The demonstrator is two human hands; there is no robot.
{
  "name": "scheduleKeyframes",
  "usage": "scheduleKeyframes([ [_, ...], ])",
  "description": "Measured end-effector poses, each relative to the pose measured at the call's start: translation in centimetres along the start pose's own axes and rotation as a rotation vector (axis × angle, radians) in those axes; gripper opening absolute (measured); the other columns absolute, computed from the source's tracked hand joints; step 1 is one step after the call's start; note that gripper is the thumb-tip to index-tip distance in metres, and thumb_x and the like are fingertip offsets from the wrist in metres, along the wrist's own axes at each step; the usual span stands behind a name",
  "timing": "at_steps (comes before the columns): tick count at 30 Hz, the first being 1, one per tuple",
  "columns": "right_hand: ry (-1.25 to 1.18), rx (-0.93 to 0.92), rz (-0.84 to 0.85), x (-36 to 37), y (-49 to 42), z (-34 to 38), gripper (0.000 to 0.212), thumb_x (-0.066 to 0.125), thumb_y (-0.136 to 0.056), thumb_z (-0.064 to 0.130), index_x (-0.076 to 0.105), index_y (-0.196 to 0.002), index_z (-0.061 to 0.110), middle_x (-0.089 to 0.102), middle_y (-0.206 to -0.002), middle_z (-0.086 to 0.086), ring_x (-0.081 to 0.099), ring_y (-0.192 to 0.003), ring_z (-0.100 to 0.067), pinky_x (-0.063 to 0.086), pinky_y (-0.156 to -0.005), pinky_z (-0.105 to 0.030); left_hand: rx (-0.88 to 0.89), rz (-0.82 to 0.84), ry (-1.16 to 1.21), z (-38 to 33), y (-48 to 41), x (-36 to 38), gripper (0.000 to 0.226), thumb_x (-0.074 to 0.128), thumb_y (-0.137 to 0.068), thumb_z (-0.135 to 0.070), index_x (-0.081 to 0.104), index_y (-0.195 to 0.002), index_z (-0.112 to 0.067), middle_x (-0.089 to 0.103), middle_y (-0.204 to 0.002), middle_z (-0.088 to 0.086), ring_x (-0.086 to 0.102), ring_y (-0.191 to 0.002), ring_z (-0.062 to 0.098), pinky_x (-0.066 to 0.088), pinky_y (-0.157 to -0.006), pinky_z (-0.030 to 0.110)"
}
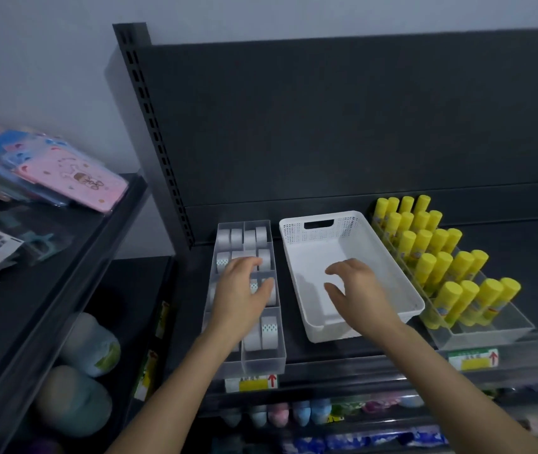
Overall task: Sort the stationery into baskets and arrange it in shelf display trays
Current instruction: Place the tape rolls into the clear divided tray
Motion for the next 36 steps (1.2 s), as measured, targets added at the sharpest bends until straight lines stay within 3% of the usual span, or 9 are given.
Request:
scheduleKeyframes([
  [4, 0.064, 0.141, -0.069, -1.7, -1.1, -3.1, 0.034, 0.062, -0.088, 0.013, 0.060, -0.120, 0.004, 0.059, -0.119, -0.016, 0.053, -0.109, -0.033, 0.045, -0.092, -0.038, -0.156, 0.108, 0.238, -2.5, -1.6, 3.3, 0.030, 0.066, -0.088, -0.024, 0.056, -0.116, -0.025, 0.056, -0.112, -0.017, 0.054, -0.099, -0.004, 0.041, -0.076, 0.010],
  [7, 0.098, 0.204, -0.064, -2.6, -2.2, -4.9, 0.039, 0.061, -0.086, 0.011, 0.057, -0.123, 0.001, 0.058, -0.116, -0.020, 0.052, -0.108, -0.038, 0.044, -0.092, -0.041, -0.280, 0.128, 0.363, -3.3, -2.5, 5.6, 0.019, 0.066, -0.086, -0.020, 0.052, -0.091, -0.031, 0.061, -0.097, -0.020, 0.060, -0.083, -0.009, 0.046, -0.063, 0.011],
  [11, 0.121, 0.266, -0.056, -2.4, -3.2, -6.4, 0.042, 0.058, -0.086, 0.011, 0.051, -0.127, 0.001, 0.055, -0.119, -0.020, 0.051, -0.109, -0.037, 0.042, -0.090, -0.038, -0.392, 0.112, 0.370, -3.4, -3.8, 7.9, 0.018, 0.061, -0.087, -0.014, 0.050, -0.096, -0.025, 0.064, -0.104, -0.003, 0.063, -0.089, 0.013, 0.050, -0.065, 0.026],
  [15, 0.107, 0.404, -0.014, -1.8, -3.7, -7.4, 0.029, 0.053, -0.088, 0.010, 0.046, -0.115, 0.002, 0.061, -0.108, -0.017, 0.061, -0.093, -0.035, 0.044, -0.062, -0.033, -0.506, 0.148, 0.358, -2.3, -4.3, 9.6, 0.025, 0.053, -0.090, -0.009, 0.049, -0.115, -0.010, 0.062, -0.112, 0.005, 0.061, -0.096, 0.021, 0.051, -0.076, 0.033],
  [17, 0.134, 0.460, -0.017, -2.0, -3.9, -8.1, 0.026, 0.050, -0.089, 0.007, 0.045, -0.114, 0.000, 0.066, -0.100, -0.017, 0.065, -0.088, -0.034, 0.043, -0.057, -0.032, -0.528, 0.142, 0.314, -1.8, -4.2, 10.2, 0.025, 0.049, -0.091, -0.007, 0.048, -0.116, -0.008, 0.060, -0.113, 0.005, 0.059, -0.097, 0.023, 0.049, -0.076, 0.033],
  [22, 0.156, 0.480, 0.082, -1.8, -4.2, -9.0, 0.015, 0.049, -0.090, 0.005, 0.055, -0.103, 0.000, 0.067, -0.104, -0.016, 0.064, -0.094, -0.032, 0.045, -0.065, -0.031, -0.492, 0.082, 0.198, -2.1, -4.4, 11.0, 0.016, 0.051, -0.091, -0.007, 0.049, -0.106, -0.004, 0.061, -0.103, 0.008, 0.059, -0.084, 0.021, 0.045, -0.060, 0.028],
  [27, 0.082, 0.469, -0.011, -2.6, -3.3, -8.3, 0.013, 0.051, -0.089, 0.008, 0.055, -0.098, 0.000, 0.067, -0.099, -0.017, 0.064, -0.089, -0.033, 0.041, -0.059, -0.029, -0.373, 0.043, 0.090, -3.6, -4.0, 10.1, 0.019, 0.058, -0.089, -0.015, 0.046, -0.100, -0.006, 0.060, -0.091, 0.001, 0.056, -0.070, 0.010, 0.037, -0.047, 0.021],
  [30, 0.040, 0.445, -0.138, -4.2, -3.0, -7.2, 0.016, 0.052, -0.089, 0.012, 0.054, -0.101, 0.002, 0.066, -0.097, -0.016, 0.062, -0.087, -0.035, 0.036, -0.058, -0.029, -0.285, -0.063, 0.161, -5.0, -4.0, 8.2, 0.018, 0.058, -0.090, -0.016, 0.043, -0.098, -0.016, 0.057, -0.089, -0.008, 0.054, -0.072, 0.002, 0.036, -0.049, 0.015],
  [36, 0.029, 0.408, -0.315, -8.0, -2.6, -4.7, 0.026, 0.050, -0.090, 0.018, 0.052, -0.113, 0.006, 0.066, -0.093, -0.014, 0.061, -0.084, -0.035, 0.041, -0.059, -0.032, -0.151, -0.185, 0.322, -8.0, -3.4, 5.4, 0.017, 0.052, -0.091, -0.008, 0.045, -0.103, -0.018, 0.062, -0.101, -0.002, 0.060, -0.089, 0.019, 0.048, -0.072, 0.029],
])
Point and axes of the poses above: each hand's wrist, its own y-axis away from the middle knuckle, its own x-axis out of the palm, z = x × y, the point moved 2 cm from there along -y, towards the middle knuckle
